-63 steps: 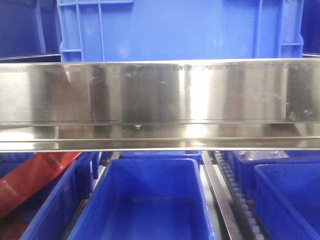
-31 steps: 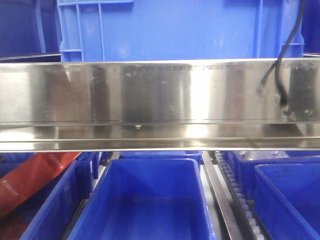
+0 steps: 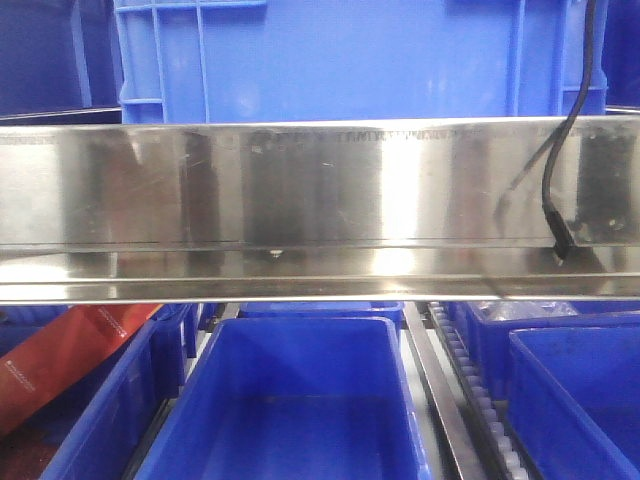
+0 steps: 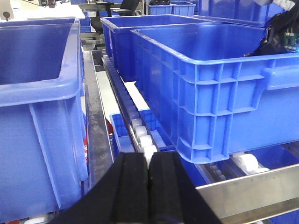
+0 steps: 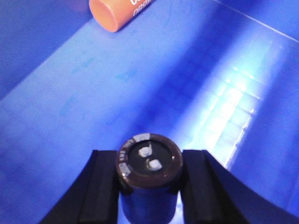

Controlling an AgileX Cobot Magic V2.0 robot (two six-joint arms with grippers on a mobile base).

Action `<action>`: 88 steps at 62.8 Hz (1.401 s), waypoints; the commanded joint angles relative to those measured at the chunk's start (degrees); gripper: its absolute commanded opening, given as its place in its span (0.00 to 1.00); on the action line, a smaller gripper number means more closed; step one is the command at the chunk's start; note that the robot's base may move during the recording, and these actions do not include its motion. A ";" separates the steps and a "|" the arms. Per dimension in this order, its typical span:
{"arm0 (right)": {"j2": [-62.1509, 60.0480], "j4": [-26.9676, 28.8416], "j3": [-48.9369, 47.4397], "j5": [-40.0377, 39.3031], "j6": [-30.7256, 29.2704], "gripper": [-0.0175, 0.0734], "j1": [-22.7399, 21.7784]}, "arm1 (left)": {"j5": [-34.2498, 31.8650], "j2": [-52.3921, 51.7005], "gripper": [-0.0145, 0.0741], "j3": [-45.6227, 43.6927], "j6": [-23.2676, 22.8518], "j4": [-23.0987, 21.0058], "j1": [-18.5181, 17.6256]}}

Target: Place cylindrical capacitor in blue bin on shelf

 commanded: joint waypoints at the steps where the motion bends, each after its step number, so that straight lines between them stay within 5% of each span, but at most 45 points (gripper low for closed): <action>1: -1.67 -0.20 -0.65 0.00 -0.59 0.66 -0.02 | -0.43 -0.19 0.04 0.07 -0.24 -0.71 0.05; 5: -2.34 -0.20 -0.65 0.00 -0.59 0.83 -0.02 | -0.43 -0.19 0.04 0.07 -0.24 -0.71 0.05; 15: -5.30 -0.09 -0.78 -0.32 0.03 0.75 -0.02 | -0.43 -0.19 0.04 0.07 -0.24 -0.71 0.05; 24: -10.17 -0.09 -0.78 -0.19 0.03 0.58 -0.02 | -0.28 -0.19 0.04 0.07 -0.24 -0.64 0.05; 34: -16.88 -0.48 -0.78 0.43 1.13 0.26 -0.26 | -0.28 -0.19 0.04 0.07 -0.24 -0.64 0.05; 44: -25.72 -5.08 0.99 0.56 2.60 0.02 -0.26 | -0.28 -0.19 0.04 0.07 -0.24 -0.64 0.05; 64: -47.88 -9.08 17.96 -2.39 3.05 0.02 -0.26 | -0.28 -0.19 0.04 0.07 -0.24 -0.64 0.05; 88: -70.23 -9.08 52.20 -22.56 3.63 0.02 -0.26 | -0.28 -0.19 0.04 0.07 -0.24 -0.64 0.05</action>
